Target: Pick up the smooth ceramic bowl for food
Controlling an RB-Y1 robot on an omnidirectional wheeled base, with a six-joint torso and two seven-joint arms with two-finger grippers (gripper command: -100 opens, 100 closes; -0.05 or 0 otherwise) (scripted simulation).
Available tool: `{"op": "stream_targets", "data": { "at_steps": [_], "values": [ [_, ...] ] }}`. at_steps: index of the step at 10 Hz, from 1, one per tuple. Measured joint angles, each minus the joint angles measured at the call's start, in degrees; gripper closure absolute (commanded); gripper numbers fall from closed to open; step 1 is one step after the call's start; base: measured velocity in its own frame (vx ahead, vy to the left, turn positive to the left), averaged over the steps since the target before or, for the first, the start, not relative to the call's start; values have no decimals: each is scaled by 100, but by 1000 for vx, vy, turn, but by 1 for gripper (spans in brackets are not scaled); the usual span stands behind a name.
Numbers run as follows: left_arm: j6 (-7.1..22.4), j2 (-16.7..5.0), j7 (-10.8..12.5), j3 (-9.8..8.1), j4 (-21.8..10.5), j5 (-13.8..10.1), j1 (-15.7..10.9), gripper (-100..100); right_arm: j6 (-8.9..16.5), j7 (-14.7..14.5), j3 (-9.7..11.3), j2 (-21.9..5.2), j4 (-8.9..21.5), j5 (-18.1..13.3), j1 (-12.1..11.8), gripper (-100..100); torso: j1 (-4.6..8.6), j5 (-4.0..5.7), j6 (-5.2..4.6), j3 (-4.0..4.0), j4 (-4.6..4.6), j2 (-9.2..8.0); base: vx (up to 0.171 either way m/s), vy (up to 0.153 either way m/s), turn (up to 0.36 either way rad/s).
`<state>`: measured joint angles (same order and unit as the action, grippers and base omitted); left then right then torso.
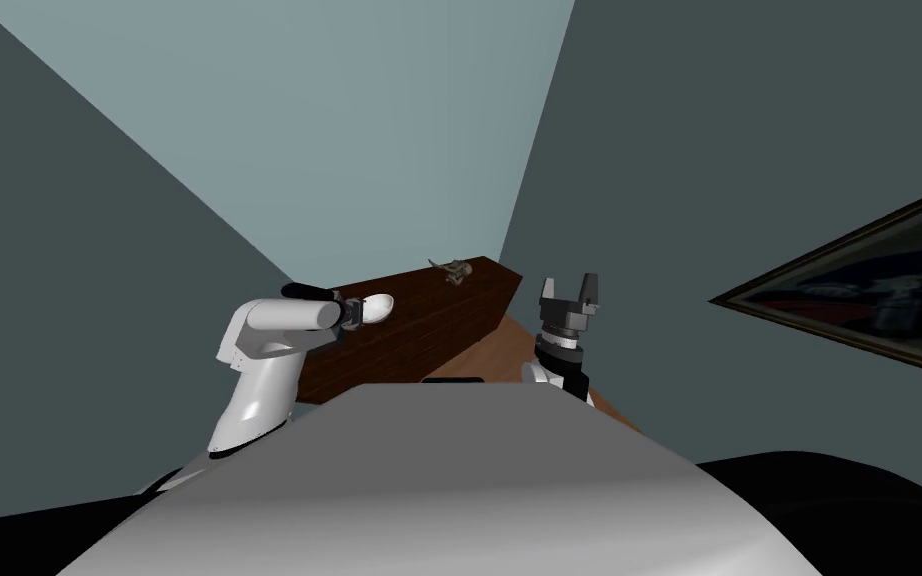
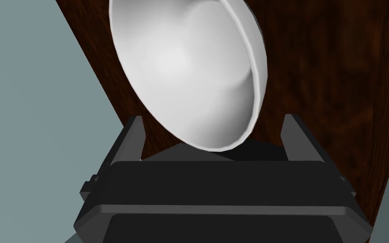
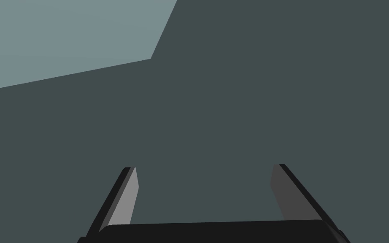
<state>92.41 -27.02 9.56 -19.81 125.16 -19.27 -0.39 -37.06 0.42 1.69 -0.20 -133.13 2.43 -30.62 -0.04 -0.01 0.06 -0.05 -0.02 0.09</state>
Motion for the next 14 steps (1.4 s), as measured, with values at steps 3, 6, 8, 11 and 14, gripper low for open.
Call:
{"op": "stream_targets", "data": {
  "at_steps": [3,6,8,11,14],
  "values": [
    [439,-46,47,-45,-18,-56,-28,-100,0,0,0,0,0,0,0,0,-2,-1,2,-2,-1,3,29,7,-67],
    [869,-105,101,-69,-87,-106,-100,-100,0,0,0,0,0,0,0,0,-2,-1,1,-2,-1,4,26,8,-40],
    [1122,-136,126,-101,-95,-150,-107,-100,0,0,0,0,0,0,0,0,-1,-1,2,-1,-1,2,30,7,-56],
    [1593,-203,168,-134,-215,-231,-157,-100,0,0,0,0,0,0,-1,0,-2,-1,2,-3,-2,5,31,8,-44],
    [1687,-207,162,-149,-261,-258,-123,-100,0,0,0,0,0,0,0,0,1,0,3,3,1,-6,3,1,-1]
  ]
}}
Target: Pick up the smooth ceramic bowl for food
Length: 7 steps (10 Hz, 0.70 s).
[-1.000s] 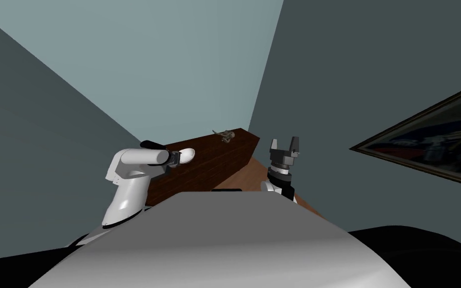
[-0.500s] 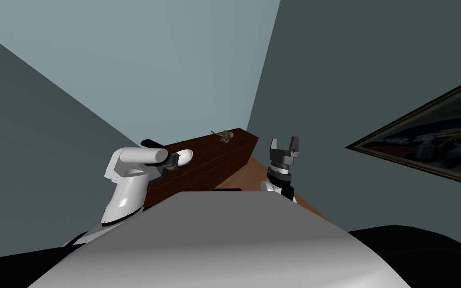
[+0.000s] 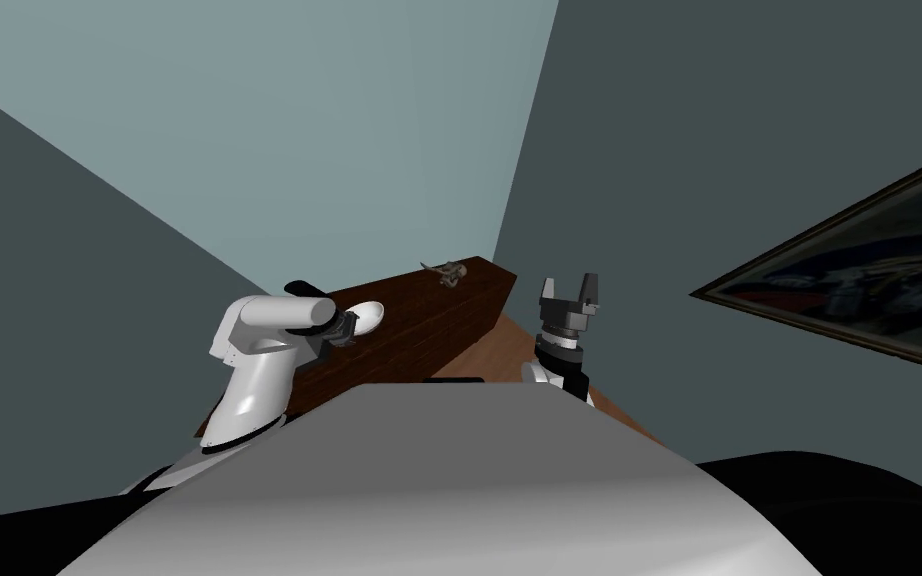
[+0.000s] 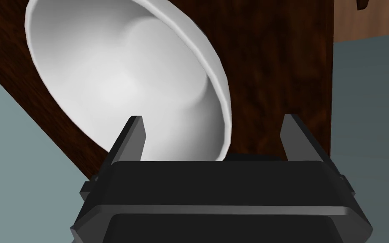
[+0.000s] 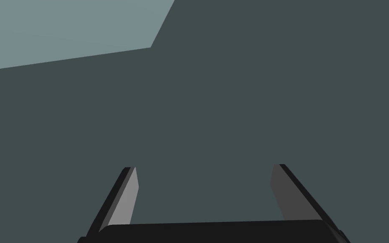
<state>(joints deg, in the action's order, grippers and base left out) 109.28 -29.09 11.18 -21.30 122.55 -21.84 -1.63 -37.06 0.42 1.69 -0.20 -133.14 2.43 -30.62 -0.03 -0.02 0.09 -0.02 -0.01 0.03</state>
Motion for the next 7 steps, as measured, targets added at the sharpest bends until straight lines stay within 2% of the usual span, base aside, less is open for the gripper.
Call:
{"op": "stream_targets", "data": {
  "at_steps": [4,5,7],
  "values": [
    [-419,50,-79,112,-413,129,1,-100,0,0,0,0,0,0,0,0,0,0,0,3,1,-5,-5,0,-7],
    [-446,53,-84,115,-423,133,4,100,0,0,0,0,0,0,0,0,1,0,0,2,1,-4,0,0,0],
    [-437,53,-84,116,-423,132,7,100,0,0,0,0,0,0,0,0,-1,1,-3,0,1,1,0,0,0]
  ]
}}
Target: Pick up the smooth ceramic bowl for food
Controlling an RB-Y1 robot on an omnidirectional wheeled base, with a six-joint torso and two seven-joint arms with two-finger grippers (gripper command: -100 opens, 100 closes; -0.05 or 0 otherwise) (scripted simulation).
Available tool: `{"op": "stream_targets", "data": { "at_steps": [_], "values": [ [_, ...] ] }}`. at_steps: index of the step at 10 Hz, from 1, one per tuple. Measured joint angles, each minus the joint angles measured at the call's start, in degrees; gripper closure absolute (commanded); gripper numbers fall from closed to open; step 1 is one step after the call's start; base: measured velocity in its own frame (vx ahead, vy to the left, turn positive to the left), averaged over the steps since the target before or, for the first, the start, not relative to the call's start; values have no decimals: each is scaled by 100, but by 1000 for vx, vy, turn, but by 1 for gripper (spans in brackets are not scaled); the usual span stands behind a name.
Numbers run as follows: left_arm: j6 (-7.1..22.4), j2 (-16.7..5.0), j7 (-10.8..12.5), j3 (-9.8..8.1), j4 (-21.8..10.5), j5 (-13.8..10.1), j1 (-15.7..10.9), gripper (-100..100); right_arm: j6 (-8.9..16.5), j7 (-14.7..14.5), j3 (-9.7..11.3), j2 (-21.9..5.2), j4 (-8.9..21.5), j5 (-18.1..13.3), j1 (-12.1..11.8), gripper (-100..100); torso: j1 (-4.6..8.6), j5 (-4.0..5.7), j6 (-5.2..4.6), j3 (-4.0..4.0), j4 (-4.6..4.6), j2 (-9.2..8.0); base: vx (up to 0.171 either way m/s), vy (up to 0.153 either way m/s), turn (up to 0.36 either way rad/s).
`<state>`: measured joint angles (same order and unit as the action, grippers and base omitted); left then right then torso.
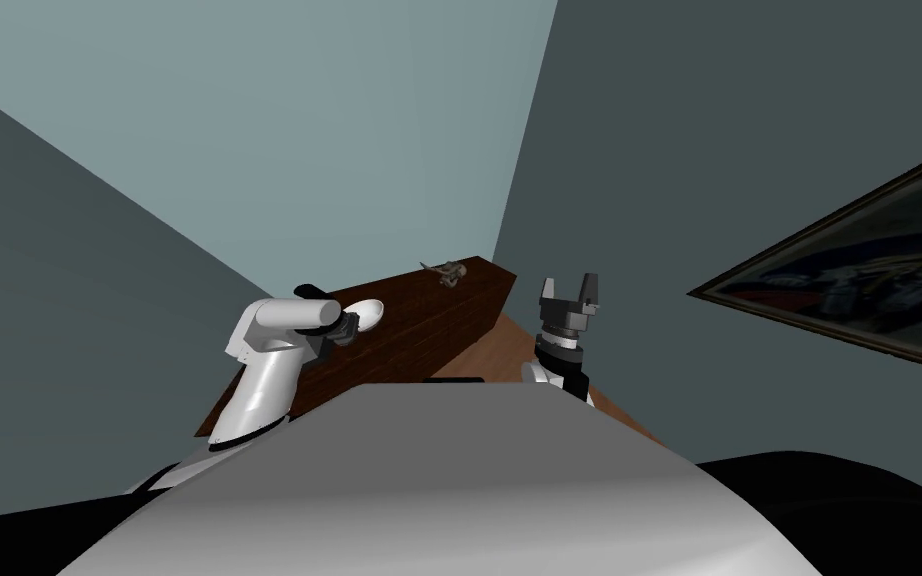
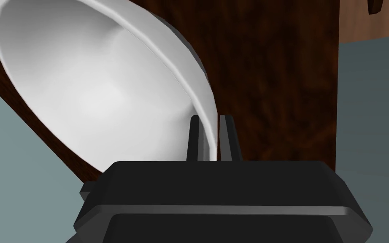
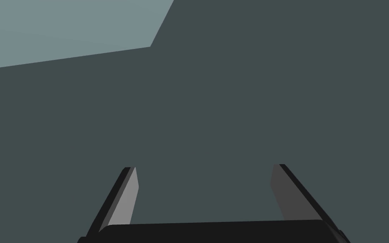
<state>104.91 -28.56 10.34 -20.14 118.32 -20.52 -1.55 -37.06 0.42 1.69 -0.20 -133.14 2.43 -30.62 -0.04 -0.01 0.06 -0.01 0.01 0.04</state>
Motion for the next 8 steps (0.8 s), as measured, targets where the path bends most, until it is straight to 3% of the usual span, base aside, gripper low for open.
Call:
{"op": "stream_targets", "data": {
  "at_steps": [2,3,4,7,8],
  "values": [
    [-3,-1,-2,1,0,0,-2,100,0,0,0,0,0,0,0,0,0,-1,3,1,0,-2,0,0,0],
    [-2,0,-1,1,0,0,-1,0,0,0,0,0,0,0,0,0,1,0,3,2,1,-3,0,0,0],
    [-2,0,-1,1,-1,0,-1,100,0,0,0,0,0,0,0,0,1,1,3,2,1,-3,4,0,12],
    [298,-41,55,-83,292,-95,-12,100,0,0,0,0,0,0,0,0,7,6,4,6,5,-6,6,1,8],
    [323,-41,62,-84,306,-97,-11,0,0,0,0,0,0,0,0,0,6,5,3,6,5,-7,0,0,0]
  ]
}}
